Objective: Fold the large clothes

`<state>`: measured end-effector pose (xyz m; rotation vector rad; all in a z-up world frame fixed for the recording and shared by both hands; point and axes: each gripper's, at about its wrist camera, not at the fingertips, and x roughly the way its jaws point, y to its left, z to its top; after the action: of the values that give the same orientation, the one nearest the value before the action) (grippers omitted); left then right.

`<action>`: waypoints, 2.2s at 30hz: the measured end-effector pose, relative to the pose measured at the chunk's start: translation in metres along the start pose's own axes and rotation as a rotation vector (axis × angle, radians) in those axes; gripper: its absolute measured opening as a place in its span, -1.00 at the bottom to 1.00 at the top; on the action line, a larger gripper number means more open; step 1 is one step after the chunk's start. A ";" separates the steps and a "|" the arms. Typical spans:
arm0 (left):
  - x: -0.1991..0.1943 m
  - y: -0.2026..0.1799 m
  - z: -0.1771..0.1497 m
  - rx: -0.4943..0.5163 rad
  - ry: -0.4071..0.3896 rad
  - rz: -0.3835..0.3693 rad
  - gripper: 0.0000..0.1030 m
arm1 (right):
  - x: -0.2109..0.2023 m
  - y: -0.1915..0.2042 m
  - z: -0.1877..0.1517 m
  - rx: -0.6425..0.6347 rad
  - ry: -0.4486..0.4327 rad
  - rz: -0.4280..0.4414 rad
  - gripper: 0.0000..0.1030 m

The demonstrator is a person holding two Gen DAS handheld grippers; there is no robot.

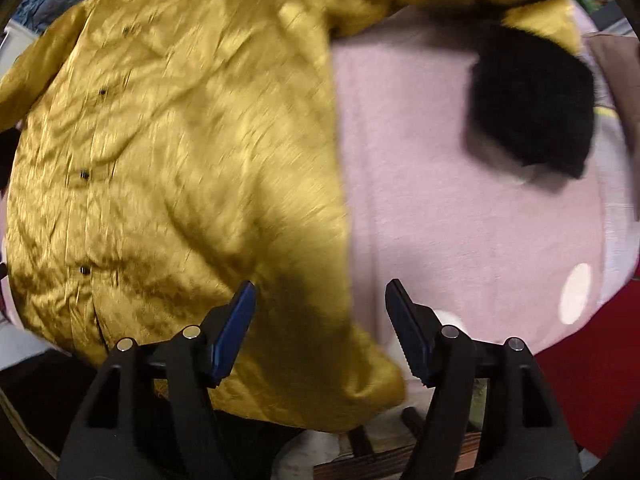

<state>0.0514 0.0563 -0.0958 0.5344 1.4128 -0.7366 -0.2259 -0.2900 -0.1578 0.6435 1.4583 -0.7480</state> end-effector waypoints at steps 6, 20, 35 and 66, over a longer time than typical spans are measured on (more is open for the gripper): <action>-0.037 -0.002 0.034 0.065 -0.141 -0.007 0.65 | -0.054 0.024 0.039 -0.008 -0.160 0.037 0.32; 0.016 -0.096 0.104 0.247 -0.151 0.065 0.57 | -0.011 0.151 0.019 -0.354 -0.133 0.090 0.32; 0.054 0.056 0.245 -0.247 -0.018 0.259 0.50 | 0.039 0.080 0.087 0.007 -0.035 0.194 0.32; 0.013 -0.101 0.097 -0.085 -0.037 0.003 0.73 | -0.003 -0.105 0.025 0.352 -0.365 -0.248 -0.13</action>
<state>0.0439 -0.0839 -0.0892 0.4546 1.4022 -0.6781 -0.2913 -0.3750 -0.1483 0.5573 1.0868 -1.2657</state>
